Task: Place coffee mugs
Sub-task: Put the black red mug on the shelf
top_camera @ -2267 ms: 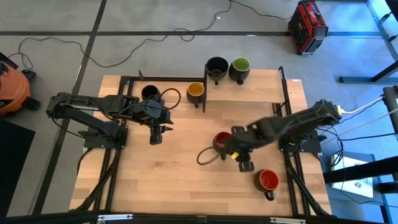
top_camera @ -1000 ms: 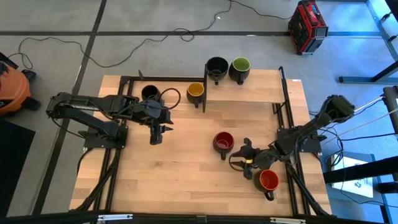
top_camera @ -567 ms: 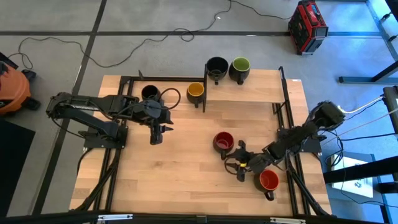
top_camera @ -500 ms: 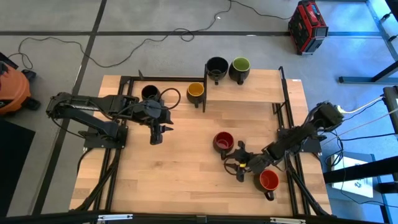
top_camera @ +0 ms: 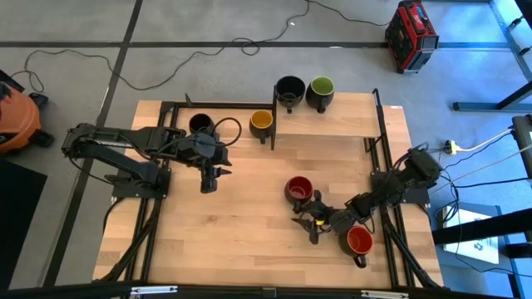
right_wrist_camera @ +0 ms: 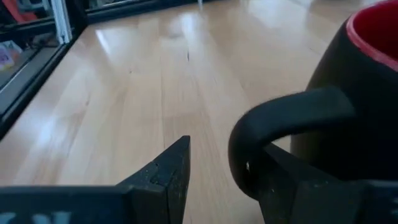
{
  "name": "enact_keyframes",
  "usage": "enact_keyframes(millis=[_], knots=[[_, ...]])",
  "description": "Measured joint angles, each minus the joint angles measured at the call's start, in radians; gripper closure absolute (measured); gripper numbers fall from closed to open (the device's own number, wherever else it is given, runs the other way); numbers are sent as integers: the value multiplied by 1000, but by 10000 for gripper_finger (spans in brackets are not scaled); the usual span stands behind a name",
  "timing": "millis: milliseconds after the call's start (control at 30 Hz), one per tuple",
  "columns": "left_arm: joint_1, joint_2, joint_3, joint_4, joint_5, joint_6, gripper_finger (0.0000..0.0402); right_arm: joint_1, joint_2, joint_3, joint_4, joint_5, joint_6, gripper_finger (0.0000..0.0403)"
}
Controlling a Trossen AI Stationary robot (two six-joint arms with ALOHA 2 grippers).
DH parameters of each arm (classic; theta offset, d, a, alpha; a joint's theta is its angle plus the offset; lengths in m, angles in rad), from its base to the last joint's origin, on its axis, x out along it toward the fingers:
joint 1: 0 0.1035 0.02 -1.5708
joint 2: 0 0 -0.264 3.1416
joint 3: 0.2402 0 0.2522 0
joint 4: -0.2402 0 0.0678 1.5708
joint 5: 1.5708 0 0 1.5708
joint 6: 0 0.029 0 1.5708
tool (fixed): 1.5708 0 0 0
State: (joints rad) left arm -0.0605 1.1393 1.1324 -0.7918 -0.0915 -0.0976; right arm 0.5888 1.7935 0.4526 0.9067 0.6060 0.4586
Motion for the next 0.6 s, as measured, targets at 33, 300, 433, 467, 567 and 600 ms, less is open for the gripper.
enact_keyframes(millis=[33,300,433,467,567,600], knots=[[0,0,0,0,0,0,292,0,14,0,21,8,-1,259],[0,0,0,0,0,0,292,0,68,0,124,46,-19,313],[0,0,0,0,0,0,292,1,68,1,122,38,-48,383],[0,0,0,0,0,0,292,1,67,1,124,38,-68,388],[0,0,0,0,0,0,292,0,65,1,119,24,-79,384],[0,0,0,0,0,0,292,-2,58,0,113,16,-87,387]])
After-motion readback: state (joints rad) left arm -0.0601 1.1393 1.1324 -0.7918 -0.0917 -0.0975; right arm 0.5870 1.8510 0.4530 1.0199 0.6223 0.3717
